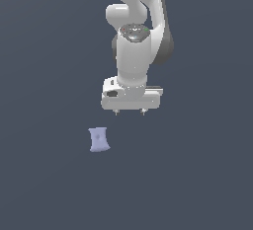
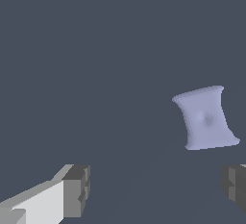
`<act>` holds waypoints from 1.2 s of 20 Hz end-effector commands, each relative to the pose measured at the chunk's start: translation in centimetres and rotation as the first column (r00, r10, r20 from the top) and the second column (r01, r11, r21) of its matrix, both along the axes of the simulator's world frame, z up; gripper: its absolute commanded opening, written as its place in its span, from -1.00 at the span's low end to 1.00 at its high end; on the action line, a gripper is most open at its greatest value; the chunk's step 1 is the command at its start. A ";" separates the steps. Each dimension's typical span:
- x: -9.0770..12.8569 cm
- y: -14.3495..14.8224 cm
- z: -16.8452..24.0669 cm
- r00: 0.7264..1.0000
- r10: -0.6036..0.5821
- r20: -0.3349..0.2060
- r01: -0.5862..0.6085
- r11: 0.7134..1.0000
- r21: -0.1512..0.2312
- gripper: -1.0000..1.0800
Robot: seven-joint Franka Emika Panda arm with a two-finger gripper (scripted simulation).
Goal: Pick up the object and move it to a goal position.
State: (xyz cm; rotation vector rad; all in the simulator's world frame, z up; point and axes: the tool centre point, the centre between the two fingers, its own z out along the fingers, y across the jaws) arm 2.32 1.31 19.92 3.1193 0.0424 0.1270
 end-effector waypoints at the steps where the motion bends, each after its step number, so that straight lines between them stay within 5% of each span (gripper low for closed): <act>1: 0.0 0.0 0.0 1.000 0.000 0.000 0.000 1.000 0.000 0.92; 13: 0.1 -0.8 2.2 0.999 -0.037 0.030 0.037 0.999 -0.004 0.92; 24: 1.1 -3.0 -0.2 1.000 0.011 0.008 -0.011 1.000 -0.010 0.92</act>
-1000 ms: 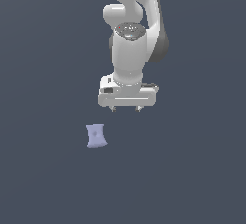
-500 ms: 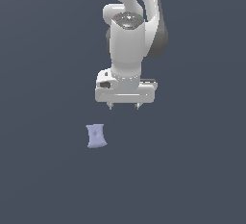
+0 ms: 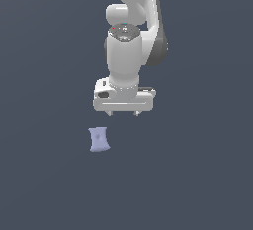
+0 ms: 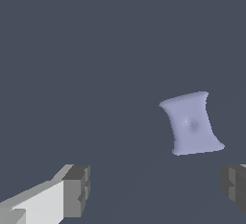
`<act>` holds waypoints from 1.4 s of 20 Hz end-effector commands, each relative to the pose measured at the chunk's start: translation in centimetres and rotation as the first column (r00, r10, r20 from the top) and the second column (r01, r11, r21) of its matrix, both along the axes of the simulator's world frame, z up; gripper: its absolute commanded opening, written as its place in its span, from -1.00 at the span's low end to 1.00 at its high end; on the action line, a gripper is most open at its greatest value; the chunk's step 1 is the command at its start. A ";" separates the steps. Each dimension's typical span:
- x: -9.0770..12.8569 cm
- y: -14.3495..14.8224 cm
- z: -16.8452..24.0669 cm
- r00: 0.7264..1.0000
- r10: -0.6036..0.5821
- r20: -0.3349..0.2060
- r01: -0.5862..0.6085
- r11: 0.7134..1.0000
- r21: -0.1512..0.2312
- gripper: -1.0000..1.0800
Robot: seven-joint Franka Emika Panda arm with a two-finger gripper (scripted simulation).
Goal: Pick up the object and move it to a goal position.
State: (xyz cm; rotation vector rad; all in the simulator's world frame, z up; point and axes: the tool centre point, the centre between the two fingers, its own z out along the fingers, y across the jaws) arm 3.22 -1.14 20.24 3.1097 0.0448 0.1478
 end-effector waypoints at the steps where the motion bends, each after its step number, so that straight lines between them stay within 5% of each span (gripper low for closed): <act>1: 0.4 -1.0 -1.0 1.000 0.018 -0.009 -0.018 1.000 -0.002 0.92; 17: 2.2 -10.0 -10.9 0.977 0.197 -0.081 -0.196 0.980 0.015 0.92; 28: 2.1 -12.3 -13.5 0.966 0.239 -0.095 -0.237 0.971 0.027 0.92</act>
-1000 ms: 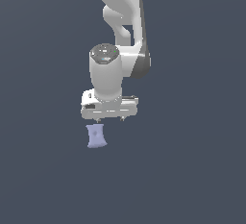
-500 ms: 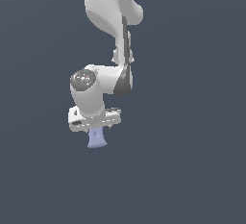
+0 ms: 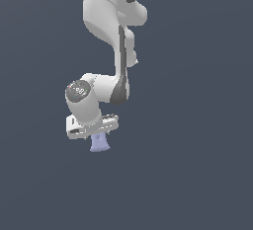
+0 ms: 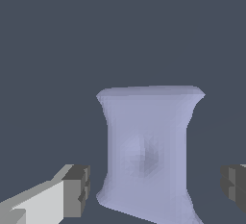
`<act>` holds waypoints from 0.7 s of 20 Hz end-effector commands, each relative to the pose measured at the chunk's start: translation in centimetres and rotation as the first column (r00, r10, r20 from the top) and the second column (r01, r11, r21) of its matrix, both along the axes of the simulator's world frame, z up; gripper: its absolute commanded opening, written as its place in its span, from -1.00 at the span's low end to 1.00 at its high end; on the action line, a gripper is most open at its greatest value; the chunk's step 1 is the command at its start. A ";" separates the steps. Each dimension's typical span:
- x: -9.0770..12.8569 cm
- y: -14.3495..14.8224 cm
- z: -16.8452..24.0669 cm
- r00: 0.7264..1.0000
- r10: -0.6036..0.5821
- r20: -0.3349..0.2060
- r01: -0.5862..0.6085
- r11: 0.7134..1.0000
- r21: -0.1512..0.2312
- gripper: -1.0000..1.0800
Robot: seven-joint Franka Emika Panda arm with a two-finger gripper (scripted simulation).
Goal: Pick up the object and move it to a goal position.
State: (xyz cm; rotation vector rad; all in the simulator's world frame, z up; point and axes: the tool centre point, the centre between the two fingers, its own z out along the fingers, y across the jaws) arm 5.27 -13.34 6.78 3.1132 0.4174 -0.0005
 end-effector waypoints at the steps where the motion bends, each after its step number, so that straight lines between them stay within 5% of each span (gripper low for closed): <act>1: 0.0 0.0 0.0 1.000 0.000 0.000 0.000 1.000 0.000 0.92; 14: -0.1 0.0 -4.7 1.000 0.003 0.000 -0.003 1.000 0.000 0.92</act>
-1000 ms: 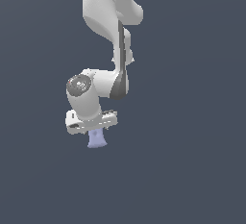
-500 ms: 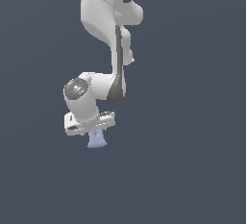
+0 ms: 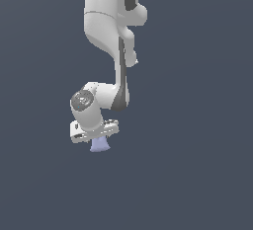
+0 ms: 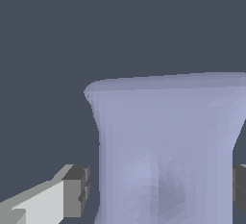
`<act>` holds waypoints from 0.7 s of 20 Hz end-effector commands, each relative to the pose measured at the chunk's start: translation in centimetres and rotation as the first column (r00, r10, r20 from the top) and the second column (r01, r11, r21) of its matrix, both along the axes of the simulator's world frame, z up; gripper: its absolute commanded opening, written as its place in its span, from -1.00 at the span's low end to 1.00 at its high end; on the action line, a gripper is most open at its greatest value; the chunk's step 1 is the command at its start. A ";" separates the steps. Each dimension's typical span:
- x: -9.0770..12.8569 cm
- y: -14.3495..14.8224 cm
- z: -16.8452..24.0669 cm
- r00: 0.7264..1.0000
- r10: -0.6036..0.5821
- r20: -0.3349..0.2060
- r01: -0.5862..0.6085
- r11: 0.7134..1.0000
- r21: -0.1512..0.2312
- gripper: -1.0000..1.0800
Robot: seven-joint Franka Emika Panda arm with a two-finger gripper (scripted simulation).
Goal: Pick up the object and move it to a goal position.
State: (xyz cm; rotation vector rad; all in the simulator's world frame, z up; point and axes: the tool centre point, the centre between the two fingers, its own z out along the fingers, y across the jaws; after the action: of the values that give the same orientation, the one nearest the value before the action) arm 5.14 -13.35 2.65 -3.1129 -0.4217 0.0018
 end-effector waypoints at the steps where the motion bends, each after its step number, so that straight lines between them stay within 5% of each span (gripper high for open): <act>1: 0.0 0.0 -0.8 1.000 0.001 0.001 -0.001 1.000 0.000 0.92; 5: 0.2 0.0 -1.0 1.000 0.001 0.001 -0.001 1.000 0.000 0.92; 6: 0.2 0.0 -1.0 1.000 0.001 0.001 -0.001 1.000 0.000 -1.00; 14: 0.2 0.0 -1.0 1.000 0.001 0.001 -0.001 1.000 0.000 -1.00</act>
State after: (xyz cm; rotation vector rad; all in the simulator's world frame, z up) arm 5.29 -13.38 1.67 -3.1128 -0.4231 0.0005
